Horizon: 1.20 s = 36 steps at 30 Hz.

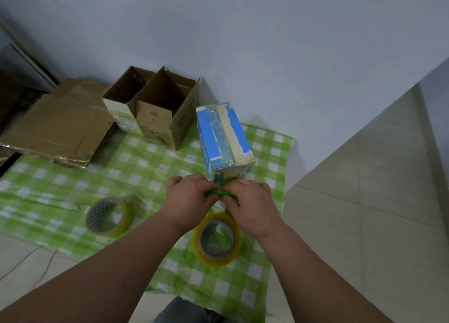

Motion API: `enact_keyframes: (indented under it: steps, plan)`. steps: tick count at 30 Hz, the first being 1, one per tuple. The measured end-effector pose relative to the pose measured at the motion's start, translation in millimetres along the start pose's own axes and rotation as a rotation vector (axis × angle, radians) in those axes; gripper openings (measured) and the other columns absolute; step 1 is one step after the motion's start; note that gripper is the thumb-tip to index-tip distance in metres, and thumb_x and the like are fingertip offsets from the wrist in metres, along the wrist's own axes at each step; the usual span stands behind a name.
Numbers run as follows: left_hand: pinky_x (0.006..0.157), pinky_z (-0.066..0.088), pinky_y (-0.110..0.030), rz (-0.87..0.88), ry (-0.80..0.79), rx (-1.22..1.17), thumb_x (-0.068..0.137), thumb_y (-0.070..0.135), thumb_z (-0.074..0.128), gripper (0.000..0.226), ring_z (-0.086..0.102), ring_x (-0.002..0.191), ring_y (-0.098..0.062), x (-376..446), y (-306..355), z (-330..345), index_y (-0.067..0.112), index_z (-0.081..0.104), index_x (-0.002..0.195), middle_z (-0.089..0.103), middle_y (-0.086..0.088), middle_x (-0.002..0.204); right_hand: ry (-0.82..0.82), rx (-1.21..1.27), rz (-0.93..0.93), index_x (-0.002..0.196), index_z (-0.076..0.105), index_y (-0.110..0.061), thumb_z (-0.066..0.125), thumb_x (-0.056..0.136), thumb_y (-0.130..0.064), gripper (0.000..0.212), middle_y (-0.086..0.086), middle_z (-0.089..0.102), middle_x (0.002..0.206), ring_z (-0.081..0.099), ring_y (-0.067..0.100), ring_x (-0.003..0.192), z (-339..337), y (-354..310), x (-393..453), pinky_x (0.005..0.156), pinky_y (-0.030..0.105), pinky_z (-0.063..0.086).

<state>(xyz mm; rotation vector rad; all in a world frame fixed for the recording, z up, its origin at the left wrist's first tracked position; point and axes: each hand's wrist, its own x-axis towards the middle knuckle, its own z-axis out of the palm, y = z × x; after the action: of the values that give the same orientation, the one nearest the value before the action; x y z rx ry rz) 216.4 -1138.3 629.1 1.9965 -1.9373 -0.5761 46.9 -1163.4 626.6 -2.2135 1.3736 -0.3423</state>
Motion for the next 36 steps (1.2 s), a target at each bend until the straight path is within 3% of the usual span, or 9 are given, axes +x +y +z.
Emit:
enact_keyframes:
  steps: [6, 9, 13, 15, 19, 23, 27, 30, 36]
  plan:
    - [0.081, 0.044, -0.03, -0.337, -0.016, -0.362, 0.092, 0.037, 0.064, 0.006, 0.059, 0.081, -0.003, 3.2, -13.8, -1.2, 0.035, 0.059, 0.094, 0.062, 0.018, 0.084, 0.047, 0.123, 0.221, 0.104, 0.062, -0.022, 0.056, 0.095, -0.028, 0.012, -0.007, 0.06, 0.084, 0.058, 0.021, 0.08, -18.4, 14.6, -9.6, 0.067, 0.03, 0.036]
    - [0.066, 0.04, -0.02, -0.347, -0.125, -0.428, 0.095, 0.03, 0.061, 0.006, 0.056, 0.08, -0.002, 7.1, -14.4, 5.2, 0.026, 0.065, 0.098, 0.066, 0.01, 0.092, 0.061, 0.153, 0.28, 0.107, 0.062, -0.025, 0.057, 0.095, -0.026, 0.013, -0.013, 0.056, 0.079, 0.054, 0.015, 0.077, -20.9, 22.4, -14.7, 0.065, 0.027, 0.035]
    - [0.076, 0.041, -0.022, -0.358, -0.182, -0.529, 0.093, 0.028, 0.065, 0.021, 0.057, 0.086, -0.008, 10.7, -0.5, 18.1, 0.02, 0.067, 0.113, 0.062, 0.01, 0.094, 0.073, 0.21, 0.309, 0.116, 0.064, -0.03, 0.057, 0.095, -0.021, 0.024, -0.018, 0.056, 0.08, 0.052, 0.005, 0.072, -21.8, 29.2, -19.5, 0.062, 0.02, 0.036]
    - [0.07, 0.042, -0.018, -0.375, -0.181, -0.572, 0.092, 0.029, 0.066, 0.023, 0.057, 0.081, -0.003, 11.8, 5.8, 23.4, 0.023, 0.064, 0.114, 0.061, 0.011, 0.09, 0.058, 0.224, 0.317, 0.113, 0.063, -0.033, 0.056, 0.095, -0.022, 0.022, -0.021, 0.056, 0.074, 0.052, -0.001, 0.066, -22.9, 33.0, -19.9, 0.057, 0.01, 0.032]
    - [0.06, 0.041, -0.011, -0.467, -0.18, -0.668, 0.09, 0.031, 0.068, 0.025, 0.06, 0.079, -0.004, 12.7, 15.4, 34.3, 0.034, 0.056, 0.112, 0.064, 0.005, 0.091, 0.026, 0.265, 0.304, 0.102, 0.06, -0.035, 0.057, 0.093, -0.021, 0.017, -0.019, 0.056, 0.074, 0.052, -0.003, 0.067, -22.2, 42.5, -12.3, 0.057, 0.015, 0.033]
    - [0.07, 0.05, -0.029, -0.661, -0.068, -0.927, 0.089, 0.026, 0.071, 0.03, 0.065, 0.084, -0.021, 9.0, 29.5, 50.7, 0.031, 0.06, 0.116, 0.068, -0.007, 0.099, -0.032, 0.255, 0.259, 0.097, 0.059, -0.033, 0.057, 0.092, -0.018, 0.016, -0.019, 0.054, 0.085, 0.052, 0.0, 0.076, -21.5, 53.9, -3.5, 0.062, 0.011, 0.034]
    - [0.057, 0.045, -0.02, -0.76, 0.089, -1.035, 0.088, 0.017, 0.071, 0.021, 0.059, 0.069, -0.011, 4.8, 41.5, 65.1, 0.031, 0.067, 0.103, 0.064, 0.0, 0.082, -0.118, 0.252, 0.206, 0.107, 0.059, -0.035, 0.057, 0.091, -0.024, 0.02, -0.018, 0.057, 0.095, 0.053, -0.001, 0.076, -22.8, 61.0, 4.2, 0.064, 0.02, 0.037]
    - [0.05, 0.043, -0.013, -0.803, 0.195, -1.096, 0.088, 0.013, 0.071, 0.012, 0.058, 0.067, -0.009, 4.6, 47.4, 69.2, 0.024, 0.071, 0.094, 0.066, 0.0, 0.082, -0.17, 0.198, 0.115, 0.111, 0.055, -0.039, 0.059, 0.091, -0.034, 0.021, -0.019, 0.057, 0.098, 0.05, -0.004, 0.074, -25.2, 63.3, 9.4, 0.062, 0.013, 0.035]
    - [0.072, 0.051, -0.033, -0.852, 0.231, -1.165, 0.09, 0.016, 0.069, 0.006, 0.062, 0.081, -0.017, 8.5, 53.6, 69.7, 0.013, 0.071, 0.095, 0.069, -0.005, 0.09, -0.168, 0.121, 0.042, 0.113, 0.059, -0.034, 0.056, 0.094, -0.04, 0.021, -0.014, 0.059, 0.094, 0.053, 0.01, 0.079, -32.2, 66.5, 19.1, 0.066, 0.027, 0.035]
